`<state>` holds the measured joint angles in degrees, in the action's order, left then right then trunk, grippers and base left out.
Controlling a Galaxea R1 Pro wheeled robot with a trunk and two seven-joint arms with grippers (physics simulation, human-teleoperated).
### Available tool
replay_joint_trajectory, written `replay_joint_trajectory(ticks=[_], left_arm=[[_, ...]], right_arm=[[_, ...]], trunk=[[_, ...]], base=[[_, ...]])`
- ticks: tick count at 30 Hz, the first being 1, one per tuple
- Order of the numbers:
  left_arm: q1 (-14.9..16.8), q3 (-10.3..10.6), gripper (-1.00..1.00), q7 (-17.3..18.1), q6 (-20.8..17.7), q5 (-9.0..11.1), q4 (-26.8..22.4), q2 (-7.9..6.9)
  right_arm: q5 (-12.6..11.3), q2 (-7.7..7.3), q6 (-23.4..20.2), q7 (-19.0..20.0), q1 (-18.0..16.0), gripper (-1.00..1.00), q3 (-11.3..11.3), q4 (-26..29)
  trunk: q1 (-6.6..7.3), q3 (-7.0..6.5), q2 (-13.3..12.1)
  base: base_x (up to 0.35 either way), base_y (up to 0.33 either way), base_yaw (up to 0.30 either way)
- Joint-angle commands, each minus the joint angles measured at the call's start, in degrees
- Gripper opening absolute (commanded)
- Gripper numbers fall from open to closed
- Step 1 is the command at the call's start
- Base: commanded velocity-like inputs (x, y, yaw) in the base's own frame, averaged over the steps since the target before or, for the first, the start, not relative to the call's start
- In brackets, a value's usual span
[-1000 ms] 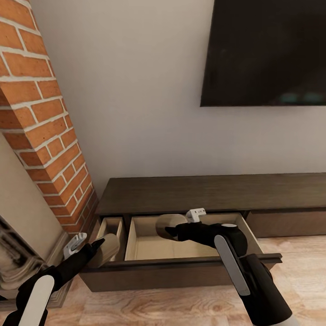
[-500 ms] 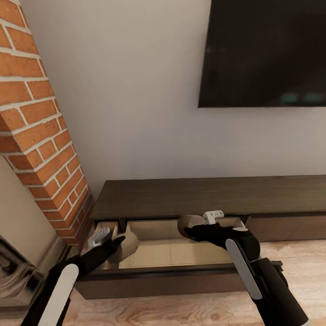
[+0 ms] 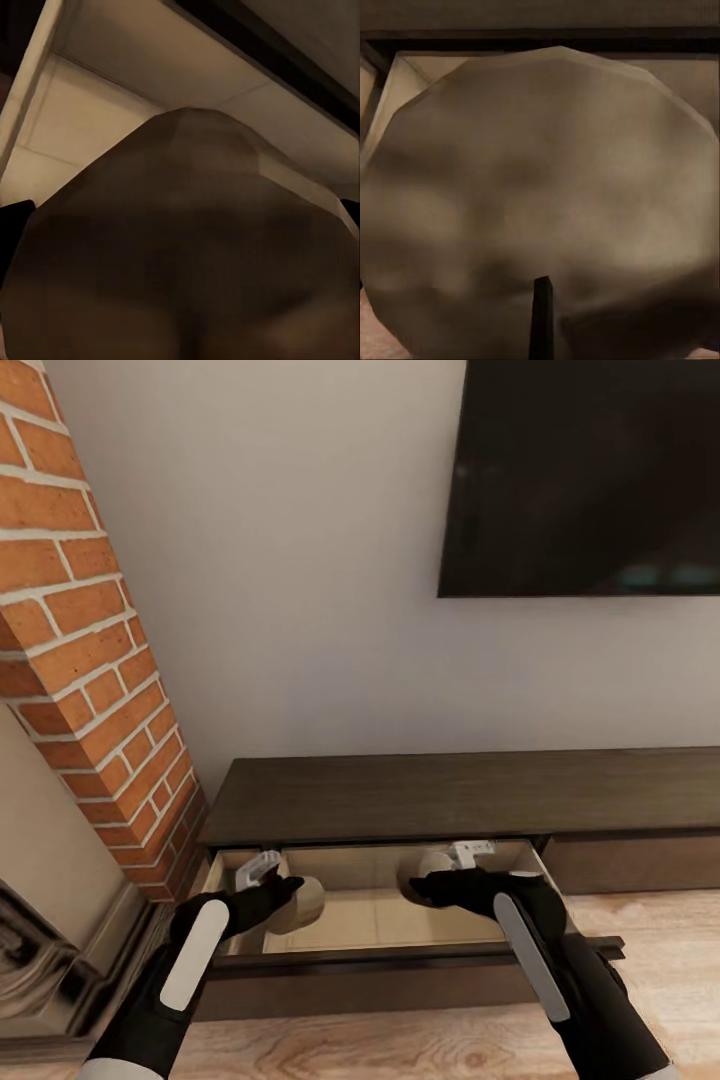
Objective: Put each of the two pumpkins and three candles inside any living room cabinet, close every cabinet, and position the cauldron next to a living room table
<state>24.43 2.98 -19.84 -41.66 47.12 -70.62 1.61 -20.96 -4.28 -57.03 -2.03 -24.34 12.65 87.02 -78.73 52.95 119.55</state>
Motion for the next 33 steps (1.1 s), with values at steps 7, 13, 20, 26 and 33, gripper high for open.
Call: replay_joint_trajectory(ticks=[7,13,20,26,33], left_arm=[[1.42,0.13,-1.0,-0.59,0.2,0.51,3.6,1.06],[1.58,4.06,-1.0,-0.6,0.25,-1.81,4.67,1.62],[1.58,4.61,-1.0,-0.63,0.05,-1.94,6.34,1.76],[1.8,4.93,-1.0,-0.64,-0.06,-1.93,8.7,1.8],[1.92,5.08,-1.0,-0.57,-0.01,-1.95,9.52,1.81]], right_arm=[[-0.13,0.34,1.23,-0.17,-0.67,-1.0,0.29,-8.27],[-0.1,0.49,7.69,-0.18,-0.79,-1.0,0.69,-13.74],[-0.13,0.5,8.03,-0.24,-0.74,-1.0,0.86,-14.14],[-0.13,0.56,7.92,-0.25,-0.71,-1.0,1.0,-14.83],[-0.19,0.58,7.88,-0.25,-0.78,-1.0,0.77,-16.0]], trunk=[[0.01,0.04,0.03],[0.01,0.04,0.03],[0.01,0.04,0.03],[0.01,0.04,0.03],[0.01,0.04,0.03]], base=[[0.008,0.0,0.0],[0.229,0.0,0.0],[0.275,0.0,0.0],[0.06,0.0,0.0],[0.16,0.086,0.0]])
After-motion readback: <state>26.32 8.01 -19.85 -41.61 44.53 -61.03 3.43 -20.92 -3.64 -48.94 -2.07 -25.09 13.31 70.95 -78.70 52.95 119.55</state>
